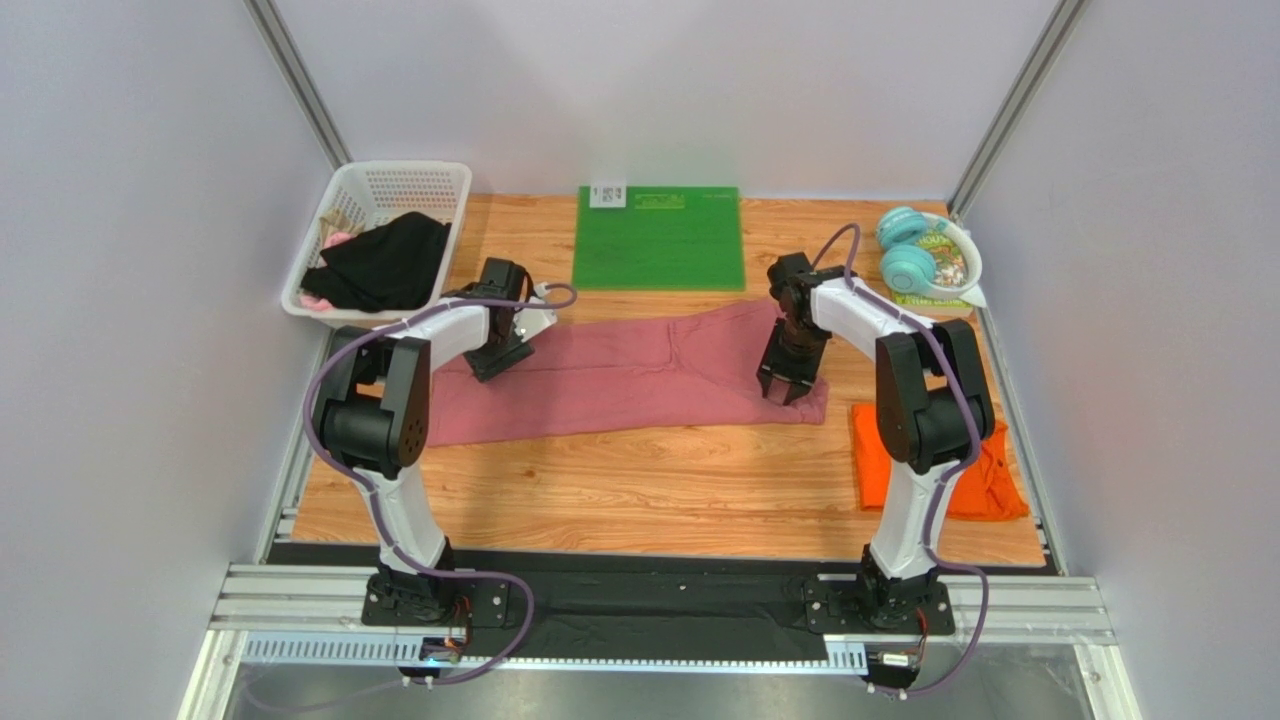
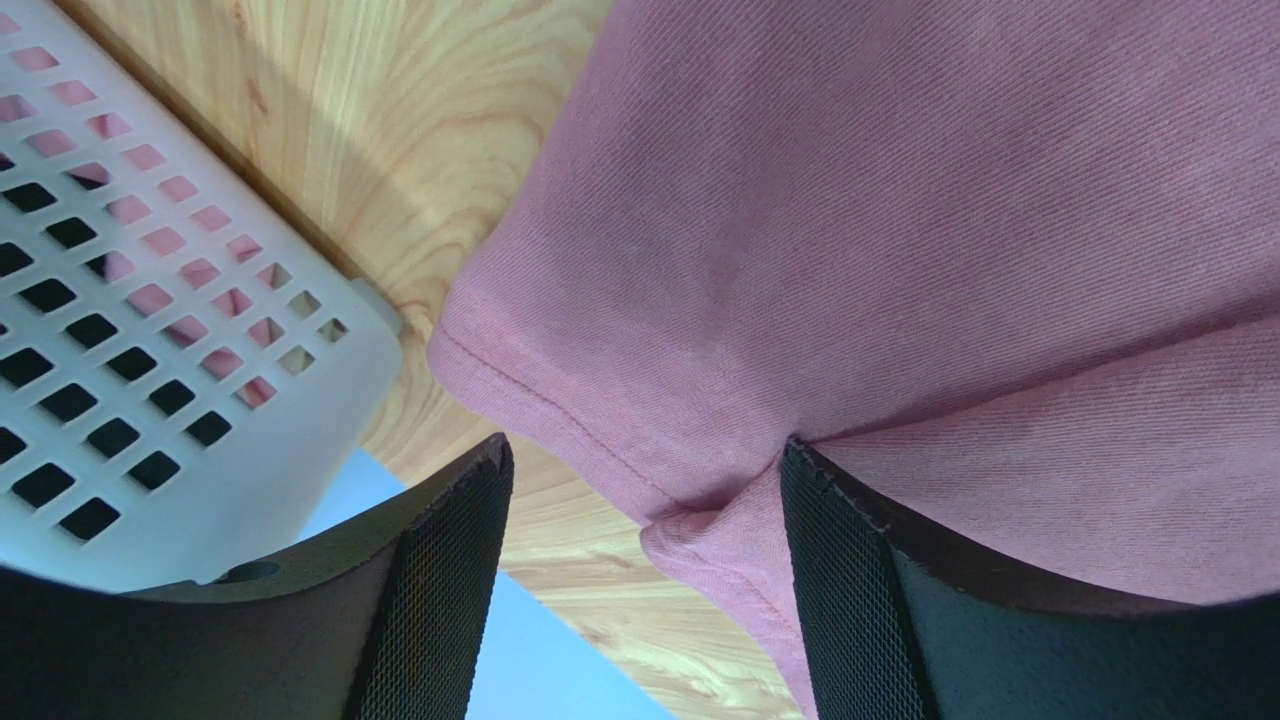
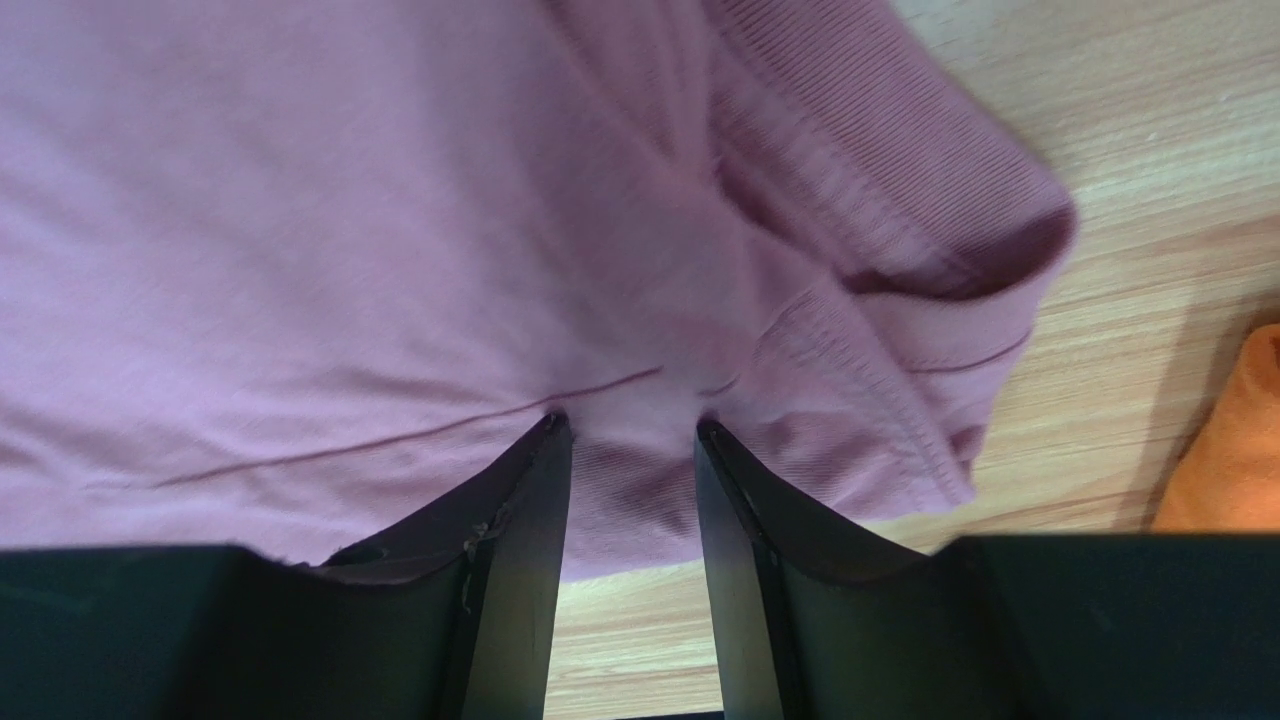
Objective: Fold and stack the t-shirts
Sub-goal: Rotate the tshirt 90 degrees
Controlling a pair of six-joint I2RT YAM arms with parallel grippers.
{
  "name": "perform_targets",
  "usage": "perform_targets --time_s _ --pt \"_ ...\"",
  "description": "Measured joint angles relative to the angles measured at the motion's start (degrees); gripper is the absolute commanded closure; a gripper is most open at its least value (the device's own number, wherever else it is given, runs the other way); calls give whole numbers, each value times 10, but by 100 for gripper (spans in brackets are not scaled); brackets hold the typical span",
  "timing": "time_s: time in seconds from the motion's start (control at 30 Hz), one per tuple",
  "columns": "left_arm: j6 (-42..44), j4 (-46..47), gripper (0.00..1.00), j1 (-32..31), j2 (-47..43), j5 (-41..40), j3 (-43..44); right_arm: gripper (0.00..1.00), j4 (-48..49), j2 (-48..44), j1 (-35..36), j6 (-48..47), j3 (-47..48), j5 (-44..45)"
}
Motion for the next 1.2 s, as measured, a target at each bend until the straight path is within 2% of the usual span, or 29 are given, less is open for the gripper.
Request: perform_targets --time_s 0.33,0.5,0.83,1.2 --pt "30 73 28 -28 -24 -49 -65 60 -32 32 1 -3 30 29" --pt "38 73 28 -61 -36 -82 -92 60 -50 57 -7 -10 69 43" --pt "31 -21 29 -136 -48 -84 -98 60 -98 140 -46 -31 194 42" --pt "-17 -137 29 -219 -49 -7 -64 58 -141 248 -68 -35 382 23"
